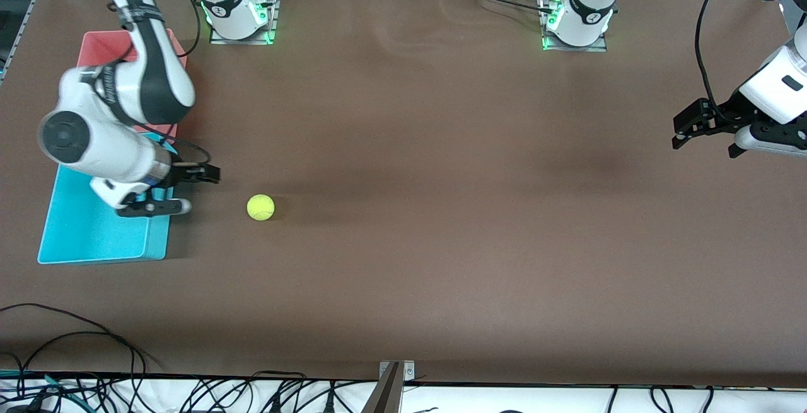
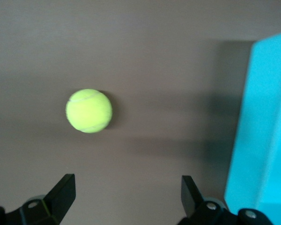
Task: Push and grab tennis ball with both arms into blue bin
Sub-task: 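Lower the right gripper onto the tennis ball and grasp it, then carry the ball with the right gripper over the cyan bin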
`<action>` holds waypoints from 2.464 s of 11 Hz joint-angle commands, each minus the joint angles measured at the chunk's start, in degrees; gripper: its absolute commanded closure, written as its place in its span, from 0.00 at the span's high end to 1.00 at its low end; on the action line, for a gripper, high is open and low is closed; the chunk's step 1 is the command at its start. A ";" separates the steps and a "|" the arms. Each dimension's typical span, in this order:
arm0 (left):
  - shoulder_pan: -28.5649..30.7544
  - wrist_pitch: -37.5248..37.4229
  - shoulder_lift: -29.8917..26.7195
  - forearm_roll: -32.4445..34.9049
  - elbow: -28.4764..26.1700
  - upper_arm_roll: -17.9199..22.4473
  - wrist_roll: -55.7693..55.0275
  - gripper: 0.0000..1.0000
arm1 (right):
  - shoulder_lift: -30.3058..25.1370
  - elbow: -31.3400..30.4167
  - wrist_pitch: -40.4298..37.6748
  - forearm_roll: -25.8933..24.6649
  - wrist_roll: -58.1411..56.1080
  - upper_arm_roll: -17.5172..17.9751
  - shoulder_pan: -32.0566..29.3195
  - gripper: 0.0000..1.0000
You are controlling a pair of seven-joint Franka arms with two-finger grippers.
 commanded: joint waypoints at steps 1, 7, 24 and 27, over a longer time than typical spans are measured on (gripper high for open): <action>-0.37 -2.69 -0.70 -0.89 2.39 0.14 1.51 1.00 | 5.04 0.46 6.38 0.46 1.45 0.05 4.07 1.00; 3.66 -3.57 0.97 -0.36 4.77 -5.30 1.68 1.00 | 11.64 0.55 16.31 -0.59 1.27 -0.04 7.33 1.00; 4.99 -8.14 1.32 -0.45 5.47 -4.61 2.12 1.00 | 11.22 11.16 0.11 -3.50 3.46 -3.55 7.15 0.31; 4.91 -8.67 1.41 -0.45 5.38 -4.78 1.77 1.00 | 6.21 11.01 -5.62 -3.58 7.78 -8.81 6.80 0.31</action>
